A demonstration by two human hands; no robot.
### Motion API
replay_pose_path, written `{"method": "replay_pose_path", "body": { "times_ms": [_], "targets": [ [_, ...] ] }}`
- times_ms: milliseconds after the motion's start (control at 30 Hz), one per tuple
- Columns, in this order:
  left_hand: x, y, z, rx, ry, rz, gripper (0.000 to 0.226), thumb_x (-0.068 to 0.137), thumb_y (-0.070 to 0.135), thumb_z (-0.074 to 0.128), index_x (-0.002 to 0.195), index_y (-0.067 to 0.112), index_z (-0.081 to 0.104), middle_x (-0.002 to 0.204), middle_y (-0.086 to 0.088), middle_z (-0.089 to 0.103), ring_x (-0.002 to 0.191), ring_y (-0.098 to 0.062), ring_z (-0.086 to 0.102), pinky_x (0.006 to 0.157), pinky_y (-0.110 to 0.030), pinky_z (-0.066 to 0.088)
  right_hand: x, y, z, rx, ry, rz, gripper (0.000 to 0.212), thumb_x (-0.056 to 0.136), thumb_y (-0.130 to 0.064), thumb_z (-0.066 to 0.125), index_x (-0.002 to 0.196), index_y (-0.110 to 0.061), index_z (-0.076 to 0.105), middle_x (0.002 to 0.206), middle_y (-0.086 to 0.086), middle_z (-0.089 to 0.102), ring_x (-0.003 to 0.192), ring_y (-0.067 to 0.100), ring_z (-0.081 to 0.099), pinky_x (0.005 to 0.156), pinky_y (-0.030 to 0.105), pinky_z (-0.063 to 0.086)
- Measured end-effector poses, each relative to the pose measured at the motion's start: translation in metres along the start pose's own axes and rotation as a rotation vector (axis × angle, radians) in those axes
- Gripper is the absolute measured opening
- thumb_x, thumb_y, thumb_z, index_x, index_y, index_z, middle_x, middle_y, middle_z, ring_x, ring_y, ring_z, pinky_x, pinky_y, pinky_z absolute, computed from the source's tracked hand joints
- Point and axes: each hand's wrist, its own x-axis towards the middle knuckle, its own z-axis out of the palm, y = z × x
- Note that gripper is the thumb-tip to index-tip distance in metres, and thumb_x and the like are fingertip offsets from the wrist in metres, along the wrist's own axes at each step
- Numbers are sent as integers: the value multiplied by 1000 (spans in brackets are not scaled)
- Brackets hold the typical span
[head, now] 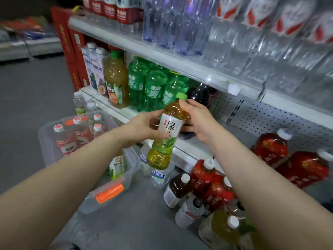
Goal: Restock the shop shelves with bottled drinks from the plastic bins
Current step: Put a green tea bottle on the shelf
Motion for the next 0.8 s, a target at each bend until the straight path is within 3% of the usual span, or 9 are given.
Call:
{"method": "replay_pose_path", "body": {
  "times_ms": [33,100,167,233,333,400,533,633,800],
  "targets": [
    [4,15,10,-12,-11,-2,69,79,-6,74,138,22,52,117,-13,70,107,-27,67,86,-34,59,-3,-10,-15,-6,-7,10,8,99,-30,62,101,-23,65,100,1,73,92,24,68,82,42,57],
    [12,43,27,-34,-43,-13,70,80,-6,74,140,21,51,117,-13,71,109,-26,67,92,-37,56,-9,-36,-44,-11,-2,43,7,98,-30,63,92,-25,64,89,-4,74,85,19,69,80,40,56],
    [19,75,44,-72,-49,-46,71,79,-6,74,140,22,51,112,-10,73,102,-19,69,81,-31,59,-19,-65,-73,-19,0,69,7,98,-31,63,94,-27,65,81,-9,74,73,13,70,64,30,57],
    [24,110,60,-101,-67,-101,74,80,-3,75,142,26,49,111,-6,73,96,-14,69,69,-23,56,-29,-93,-99,-13,18,113,8,99,-32,62,99,-26,67,83,-9,75,71,9,71,58,26,56],
    [27,163,79,-126,-114,-163,76,80,0,76,143,31,47,119,-6,70,103,-22,69,69,-28,56,-47,-130,-128,4,51,193,17,98,-35,62,111,-24,68,102,0,75,91,19,70,73,33,55],
    [25,200,86,-147,-150,-202,77,80,3,77,143,36,47,124,0,67,106,-22,69,71,-33,57,-61,-157,-142,37,72,241,17,98,-36,62,110,-26,68,104,0,74,94,22,69,79,37,53],
    [15,279,93,-140,-237,-227,80,81,-1,76,144,36,44,123,11,64,101,-14,68,71,-25,55,-92,-222,-165,71,112,302,7,99,-35,61,102,-29,64,97,-6,71,87,16,66,70,32,50],
    [6,346,97,-117,-291,-239,84,79,-4,76,144,36,41,117,9,63,94,-6,67,71,-21,54,-116,-276,-183,80,154,324,7,98,-36,62,102,-30,63,104,-4,71,97,21,67,74,33,50],
    [-10,447,108,-91,-333,-249,90,70,4,85,144,36,44,121,-3,68,110,-19,66,89,-41,57,-169,-368,-210,73,216,364,18,99,-36,60,114,-26,64,108,1,74,106,29,69,90,44,54]
  ]
}}
